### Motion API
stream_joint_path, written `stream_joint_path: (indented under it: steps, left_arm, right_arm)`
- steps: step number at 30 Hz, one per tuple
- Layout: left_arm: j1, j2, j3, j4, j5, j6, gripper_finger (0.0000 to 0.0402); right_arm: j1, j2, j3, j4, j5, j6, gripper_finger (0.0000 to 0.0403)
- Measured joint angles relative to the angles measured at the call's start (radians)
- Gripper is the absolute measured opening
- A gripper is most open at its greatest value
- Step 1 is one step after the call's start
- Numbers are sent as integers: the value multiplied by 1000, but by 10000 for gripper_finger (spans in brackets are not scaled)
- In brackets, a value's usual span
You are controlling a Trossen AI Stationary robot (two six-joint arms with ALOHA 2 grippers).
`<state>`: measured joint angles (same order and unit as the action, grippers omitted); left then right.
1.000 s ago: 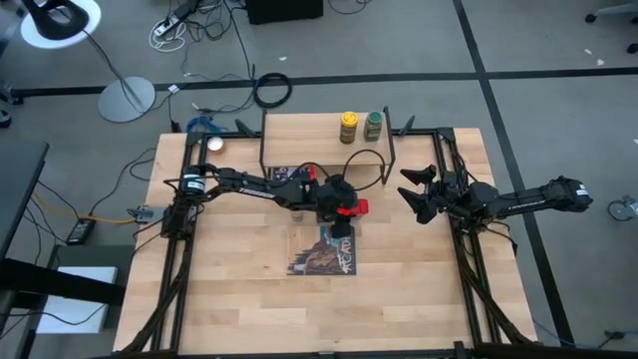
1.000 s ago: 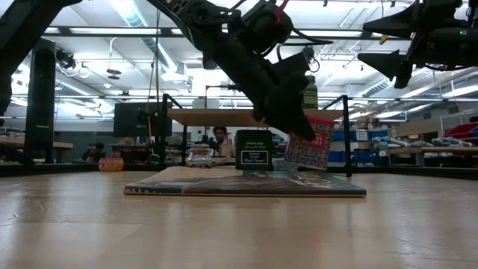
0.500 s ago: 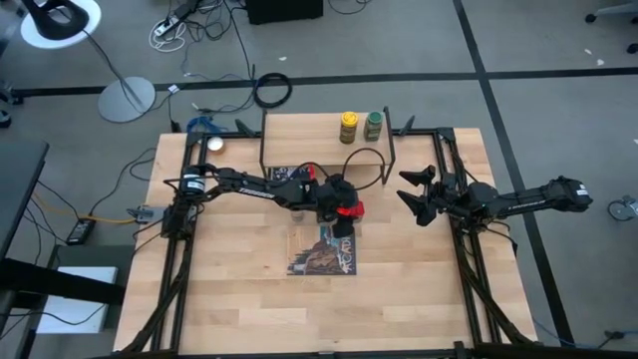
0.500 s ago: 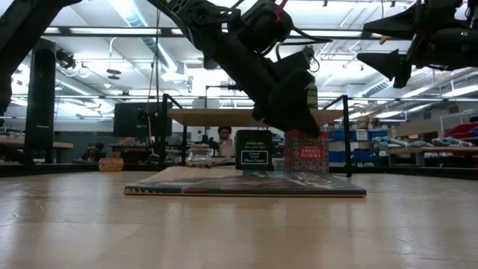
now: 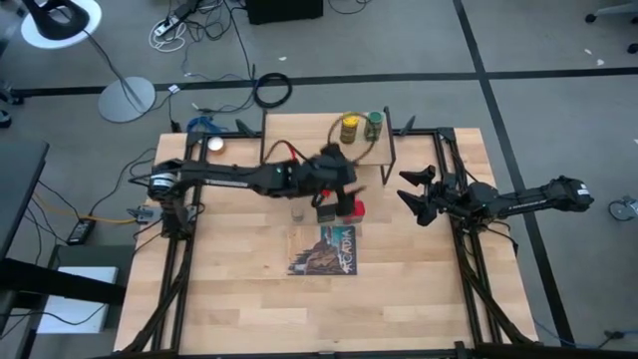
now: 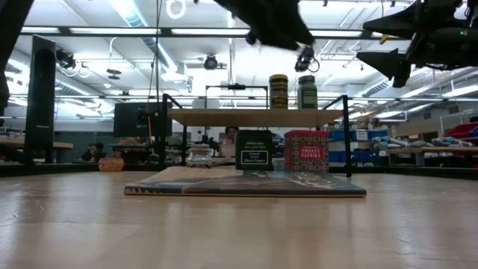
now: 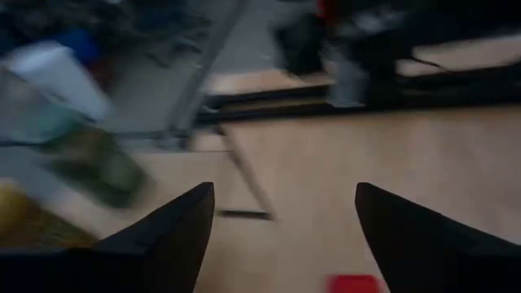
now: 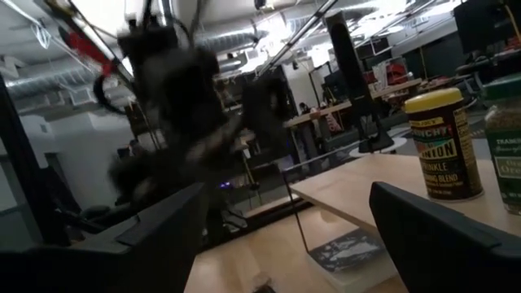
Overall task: Shelf spices
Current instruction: Remove the yellow seasoning bottle from the shelf
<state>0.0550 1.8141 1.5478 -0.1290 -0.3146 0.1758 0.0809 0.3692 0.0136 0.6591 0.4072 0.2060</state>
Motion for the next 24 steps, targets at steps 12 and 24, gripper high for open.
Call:
stream_joint_path:
  steps: [12,24]
  left_arm:
    - [242,4,-2,21,-28,-156,343]
    - [293,87,-1,204,55,-185,384]
  right_arm:
    - [-4,31,0,4,18,1,337]
    - [-6,43,0,6,18,-13,336]
